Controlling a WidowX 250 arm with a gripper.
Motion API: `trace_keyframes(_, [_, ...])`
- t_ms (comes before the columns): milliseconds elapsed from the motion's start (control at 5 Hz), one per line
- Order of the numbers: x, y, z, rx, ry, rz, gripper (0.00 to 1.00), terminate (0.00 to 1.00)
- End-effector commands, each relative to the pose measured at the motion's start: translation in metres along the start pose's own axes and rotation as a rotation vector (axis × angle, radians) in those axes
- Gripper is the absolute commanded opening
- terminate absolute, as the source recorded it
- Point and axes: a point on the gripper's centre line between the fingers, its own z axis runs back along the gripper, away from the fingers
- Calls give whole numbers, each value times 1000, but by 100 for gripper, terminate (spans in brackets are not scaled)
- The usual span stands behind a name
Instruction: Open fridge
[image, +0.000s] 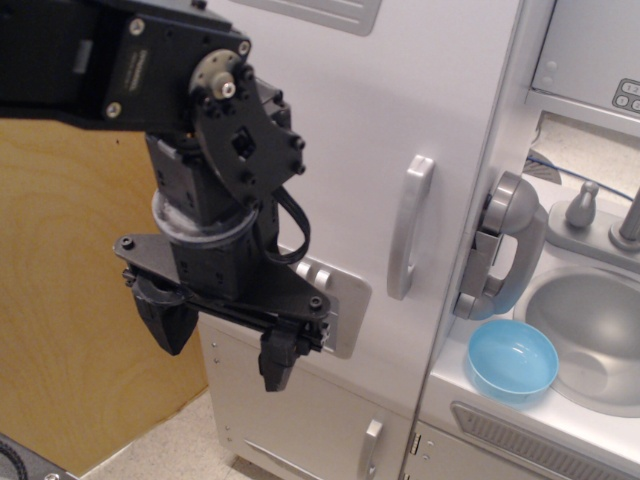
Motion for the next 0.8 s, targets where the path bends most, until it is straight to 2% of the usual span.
trace_keyframes(0, [0, 0, 0, 0, 0, 0, 100, 0])
trace_keyframes(200, [25, -20, -7, -20, -15, 11, 100, 0])
trace_keyframes(400, [45, -37, -13, -68, -45, -24, 100, 0])
trace_keyframes(600, [63, -52, -19, -92, -66, -60, 100, 0])
